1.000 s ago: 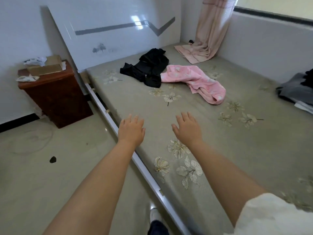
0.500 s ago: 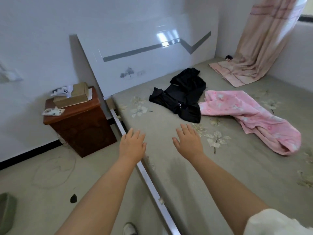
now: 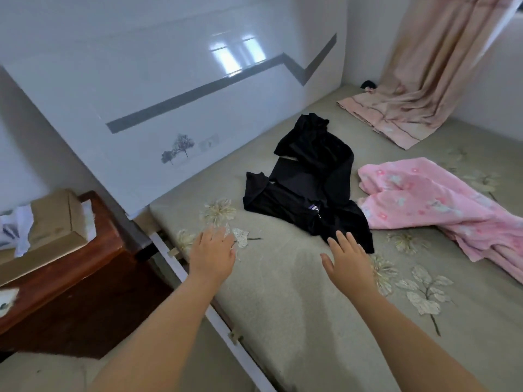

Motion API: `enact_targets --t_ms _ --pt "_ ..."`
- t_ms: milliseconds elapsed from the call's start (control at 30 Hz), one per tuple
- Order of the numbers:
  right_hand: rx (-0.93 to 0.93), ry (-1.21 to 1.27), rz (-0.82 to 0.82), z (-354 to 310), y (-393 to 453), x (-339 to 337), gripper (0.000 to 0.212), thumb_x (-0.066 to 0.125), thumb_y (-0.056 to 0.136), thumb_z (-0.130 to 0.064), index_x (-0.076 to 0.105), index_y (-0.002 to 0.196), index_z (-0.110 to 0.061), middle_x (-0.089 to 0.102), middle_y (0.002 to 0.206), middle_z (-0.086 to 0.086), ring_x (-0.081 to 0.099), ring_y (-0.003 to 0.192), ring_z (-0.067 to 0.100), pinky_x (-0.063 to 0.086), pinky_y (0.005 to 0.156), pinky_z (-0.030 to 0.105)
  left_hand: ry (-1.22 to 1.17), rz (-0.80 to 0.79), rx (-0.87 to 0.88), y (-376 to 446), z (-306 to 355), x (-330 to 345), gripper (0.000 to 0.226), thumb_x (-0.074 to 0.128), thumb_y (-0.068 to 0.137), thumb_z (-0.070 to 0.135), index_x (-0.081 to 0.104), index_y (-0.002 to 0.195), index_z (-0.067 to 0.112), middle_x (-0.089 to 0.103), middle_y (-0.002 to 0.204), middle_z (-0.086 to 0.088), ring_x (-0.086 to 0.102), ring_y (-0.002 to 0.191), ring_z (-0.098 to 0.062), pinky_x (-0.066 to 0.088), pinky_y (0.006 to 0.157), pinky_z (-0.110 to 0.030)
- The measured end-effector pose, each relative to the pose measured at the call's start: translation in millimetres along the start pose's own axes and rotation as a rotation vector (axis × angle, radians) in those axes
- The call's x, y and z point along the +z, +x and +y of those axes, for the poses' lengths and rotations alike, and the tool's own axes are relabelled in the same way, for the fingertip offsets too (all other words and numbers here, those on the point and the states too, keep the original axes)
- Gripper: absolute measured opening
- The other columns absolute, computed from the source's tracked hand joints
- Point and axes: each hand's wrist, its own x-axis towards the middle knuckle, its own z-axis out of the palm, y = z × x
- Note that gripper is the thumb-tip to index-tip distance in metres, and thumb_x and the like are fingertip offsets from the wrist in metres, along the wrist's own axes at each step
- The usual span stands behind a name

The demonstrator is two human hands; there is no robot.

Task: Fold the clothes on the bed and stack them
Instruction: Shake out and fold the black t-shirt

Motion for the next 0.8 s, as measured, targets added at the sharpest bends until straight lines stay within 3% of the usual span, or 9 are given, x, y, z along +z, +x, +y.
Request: enact_targets --t_ms 300,533,567,600,667,733,800 --pt "0.206 0.025 -0.217 -4.0 150.9 101.1 0.052 0.030 0.098 -0.040 0.024 0.144 -0.016 0.015 0.155 0.003 0.006 0.143 0.022 0.013 0.114 0.036 -0.082 -0.147 0.134 157.2 -16.7 111.9 0.044 0.029 0.097 0.036 0.034 0.139 0.021 0.030 0.148 0.002 0.011 0.141 -0.022 0.014 0.111 -0.033" --pt "0.314 0.087 -0.256 7.1 221.6 174.8 0.065 0.044 0.093 -0.042 0.017 0.146 -0.018 0.003 0.156 0.009 0.003 0.143 0.023 0.011 0.115 0.039 -0.130 -0.346 0.204 200.9 -2.0 225.1 0.051 0.024 0.098 0.041 0.020 0.145 0.023 0.018 0.153 0.003 0.010 0.142 -0.019 0.010 0.114 -0.035" --pt "0.335 0.096 -0.238 9.7 225.5 184.9 0.066 0.048 0.092 -0.040 0.017 0.146 -0.019 0.001 0.155 0.010 0.003 0.143 0.023 0.009 0.115 0.039 -0.147 -0.360 0.240 201.0 0.7 236.9 0.052 0.022 0.097 0.044 0.024 0.144 0.022 0.021 0.153 0.001 0.014 0.142 -0.022 0.014 0.114 -0.037" --pt "0.356 0.107 -0.203 12.1 229.1 194.2 0.066 0.051 0.091 -0.037 0.019 0.146 -0.019 0.004 0.155 0.011 0.005 0.143 0.023 0.007 0.115 0.040 -0.182 -0.338 0.283 200.4 3.8 247.1 0.054 0.018 0.097 0.046 0.036 0.140 0.018 0.032 0.148 -0.005 0.026 0.138 -0.027 0.022 0.111 -0.041" --pt "0.381 0.155 -0.101 15.8 234.9 206.8 0.058 0.054 0.090 -0.026 0.030 0.143 -0.017 0.029 0.147 0.013 0.022 0.137 0.024 0.010 0.113 0.039 -0.246 -0.241 0.348 196.1 5.8 265.5 0.068 0.008 0.096 0.047 0.060 0.120 0.009 0.055 0.129 -0.014 0.050 0.119 -0.038 0.035 0.102 -0.047" --pt "0.354 0.200 0.030 16.9 240.7 212.9 0.042 0.054 0.088 -0.009 0.050 0.130 -0.010 0.058 0.122 0.011 0.045 0.121 0.026 0.021 0.108 0.038 -0.295 -0.175 0.344 193.5 4.3 272.8 0.072 0.007 0.096 0.048 0.063 0.115 0.006 0.059 0.123 -0.017 0.054 0.112 -0.042 0.025 0.101 -0.045" --pt "0.228 0.273 0.149 7.2 239.9 211.9 0.031 0.056 0.076 0.008 0.067 0.105 0.001 0.068 0.093 0.019 0.061 0.094 0.035 0.041 0.092 0.042 -0.332 -0.142 0.359 191.9 1.3 276.0 0.069 0.010 0.096 0.048 0.059 0.119 0.004 0.057 0.125 -0.019 0.051 0.115 -0.042 0.020 0.102 -0.043"
